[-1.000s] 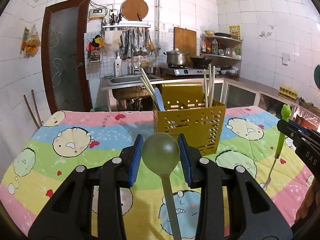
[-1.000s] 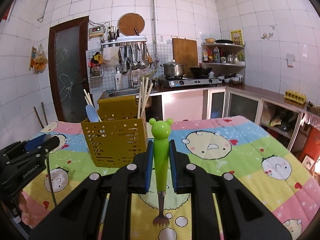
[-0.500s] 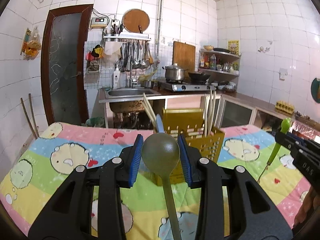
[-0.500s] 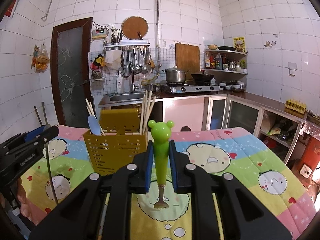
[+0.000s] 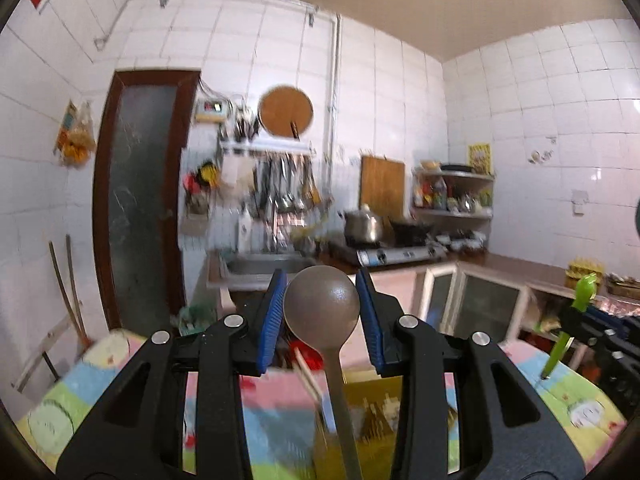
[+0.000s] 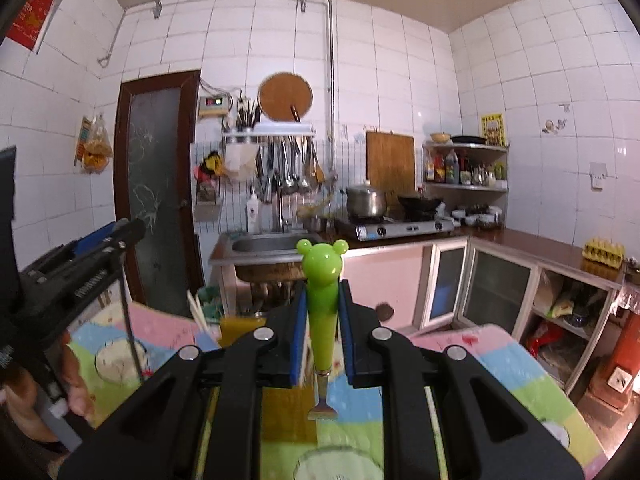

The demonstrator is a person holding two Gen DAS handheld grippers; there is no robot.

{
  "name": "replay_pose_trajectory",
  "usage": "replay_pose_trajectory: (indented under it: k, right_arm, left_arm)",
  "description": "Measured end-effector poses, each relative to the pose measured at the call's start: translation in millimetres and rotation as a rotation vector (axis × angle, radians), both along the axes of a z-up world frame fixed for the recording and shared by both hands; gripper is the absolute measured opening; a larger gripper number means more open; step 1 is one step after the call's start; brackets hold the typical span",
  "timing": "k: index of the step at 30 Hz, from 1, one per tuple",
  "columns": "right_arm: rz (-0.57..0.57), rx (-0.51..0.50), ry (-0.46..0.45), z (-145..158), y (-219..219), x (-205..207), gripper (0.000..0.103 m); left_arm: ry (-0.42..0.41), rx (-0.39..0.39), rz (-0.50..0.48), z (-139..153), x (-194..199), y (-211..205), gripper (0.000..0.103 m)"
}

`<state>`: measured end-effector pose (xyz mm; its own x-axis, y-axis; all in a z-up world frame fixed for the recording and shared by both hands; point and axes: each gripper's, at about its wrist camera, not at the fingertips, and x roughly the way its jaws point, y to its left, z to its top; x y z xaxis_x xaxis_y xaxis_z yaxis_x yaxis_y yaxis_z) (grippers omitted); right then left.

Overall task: Organize utensils
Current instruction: 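Lift the spoon and frog fork and carry them above the holder, then open the left tool into the holder while the right tool releases the fork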

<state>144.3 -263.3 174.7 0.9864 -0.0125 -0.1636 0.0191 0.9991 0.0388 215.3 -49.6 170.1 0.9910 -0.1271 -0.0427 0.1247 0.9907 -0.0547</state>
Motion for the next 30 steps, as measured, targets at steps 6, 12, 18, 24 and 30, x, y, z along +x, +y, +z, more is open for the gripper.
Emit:
replay_pose_trajectory:
  k: [6, 12, 18, 24, 30]
  right_arm:
    - [0.028, 0.028, -0.005, 19.3, 7.2, 34.7, 0.016]
    - [0.039, 0.046, 0.012, 11.3, 10.7, 65.7, 0.016]
    - [0.054, 0.074, 0.105, -11.5, 9.7, 94.0, 0.016]
    - [0.052, 0.064, 0.221, -41.6, 11.7, 117.4, 0.016]
    - [0.025, 0.045, 0.285, -68.6, 12.7, 134.5, 0.016]
  left_arm:
    - [-0.013, -0.022, 0.011, 1.0, 48.5, -11.1, 0.035]
    - [0.042, -0.008, 0.008, -27.3, 80.5, -22.0, 0.035]
    - [0.075, 0.014, 0.010, -56.2, 91.0, -26.7, 0.035]
    - [0.115, 0.032, 0.018, -78.9, 93.3, -23.8, 0.035]
    - [0.140, 0.053, 0.032, -80.2, 80.3, -15.0, 0.035]
